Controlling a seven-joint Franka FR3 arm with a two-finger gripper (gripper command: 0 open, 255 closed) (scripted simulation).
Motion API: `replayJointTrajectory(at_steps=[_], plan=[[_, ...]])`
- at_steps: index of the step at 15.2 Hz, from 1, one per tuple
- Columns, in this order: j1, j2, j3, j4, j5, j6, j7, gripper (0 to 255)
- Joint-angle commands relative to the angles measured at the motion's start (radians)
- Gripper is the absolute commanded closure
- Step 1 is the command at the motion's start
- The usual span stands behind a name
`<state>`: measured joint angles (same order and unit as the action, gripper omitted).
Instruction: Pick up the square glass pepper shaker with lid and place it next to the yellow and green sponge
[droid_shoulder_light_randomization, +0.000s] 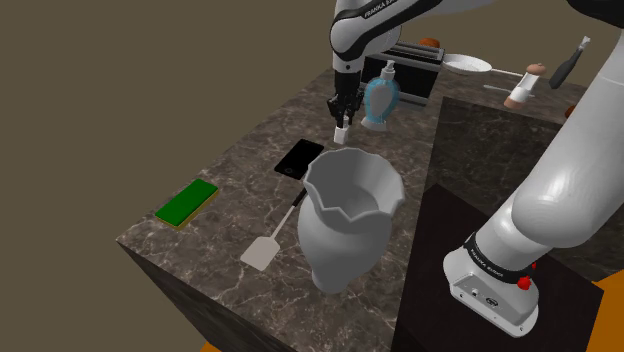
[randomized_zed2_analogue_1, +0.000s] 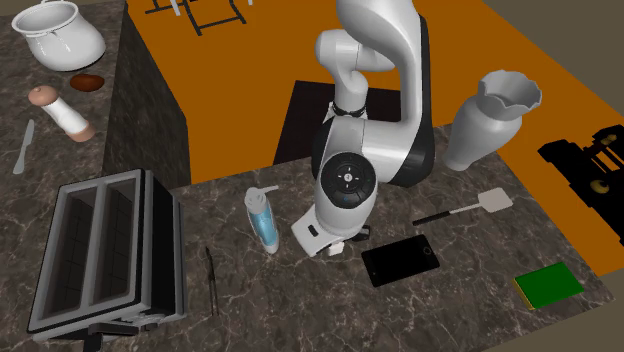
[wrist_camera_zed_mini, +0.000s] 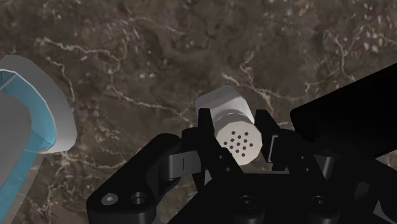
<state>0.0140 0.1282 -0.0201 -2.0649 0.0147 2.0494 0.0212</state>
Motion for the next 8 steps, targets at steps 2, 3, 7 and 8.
replayJointTrajectory(at_steps=[2,3,7,8], plan=[[0.000,0.000,0.000,0.000,0.000,0.000,0.000,255],[0.000,0.000,0.000,0.000,0.000,0.000,0.000,255],[0.000,0.000,0.000,0.000,0.000,0.000,0.000,255],[0.000,-0.006,0.000,0.006,0.000,-0.012,0.000,255]])
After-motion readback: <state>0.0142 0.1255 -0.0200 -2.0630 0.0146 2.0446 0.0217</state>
